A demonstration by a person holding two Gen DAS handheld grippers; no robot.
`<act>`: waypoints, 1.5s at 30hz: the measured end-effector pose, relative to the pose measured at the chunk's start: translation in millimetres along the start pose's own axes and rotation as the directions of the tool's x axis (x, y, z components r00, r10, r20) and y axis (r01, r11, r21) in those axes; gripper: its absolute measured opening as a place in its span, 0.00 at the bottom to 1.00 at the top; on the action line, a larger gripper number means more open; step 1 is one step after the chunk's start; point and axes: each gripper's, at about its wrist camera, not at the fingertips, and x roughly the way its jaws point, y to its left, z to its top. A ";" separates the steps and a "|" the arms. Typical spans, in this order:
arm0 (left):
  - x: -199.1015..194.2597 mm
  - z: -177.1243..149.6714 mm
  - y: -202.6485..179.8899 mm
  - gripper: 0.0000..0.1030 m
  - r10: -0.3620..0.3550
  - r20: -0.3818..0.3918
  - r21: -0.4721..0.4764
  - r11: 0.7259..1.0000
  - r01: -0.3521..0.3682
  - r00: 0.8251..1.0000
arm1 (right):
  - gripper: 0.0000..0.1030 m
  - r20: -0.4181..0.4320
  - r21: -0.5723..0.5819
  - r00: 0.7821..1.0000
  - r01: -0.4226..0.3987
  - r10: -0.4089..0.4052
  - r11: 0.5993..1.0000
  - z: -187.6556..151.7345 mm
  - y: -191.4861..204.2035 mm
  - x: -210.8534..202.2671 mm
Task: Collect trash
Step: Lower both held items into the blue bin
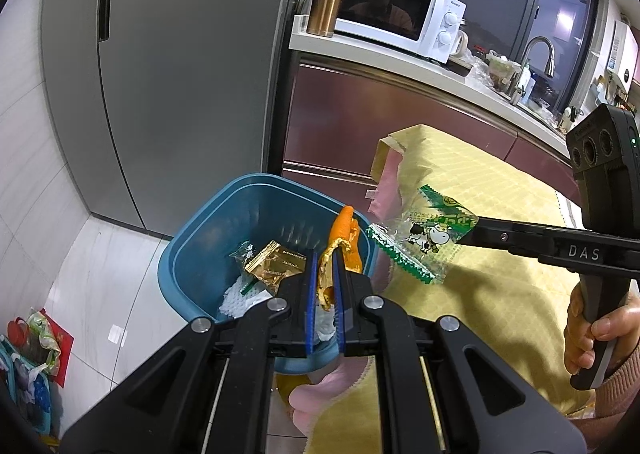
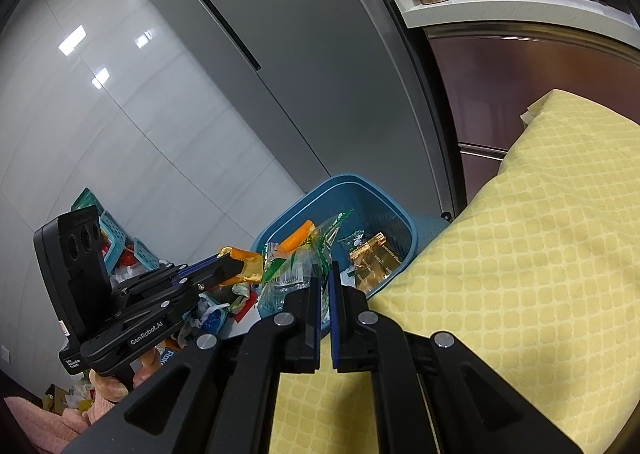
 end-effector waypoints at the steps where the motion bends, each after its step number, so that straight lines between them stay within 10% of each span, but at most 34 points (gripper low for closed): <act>1: 0.5 0.0 0.5 0.08 0.000 -0.001 -0.001 1.000 0.000 1.000 | 0.03 -0.002 0.000 1.000 0.000 0.000 1.000 0.2 -0.4 0.6; 45: 29.8 -1.4 14.2 0.08 0.048 -0.041 -0.028 0.998 -0.049 0.998 | 0.03 -0.069 -0.020 0.997 0.036 -0.037 0.999 10.0 9.1 39.7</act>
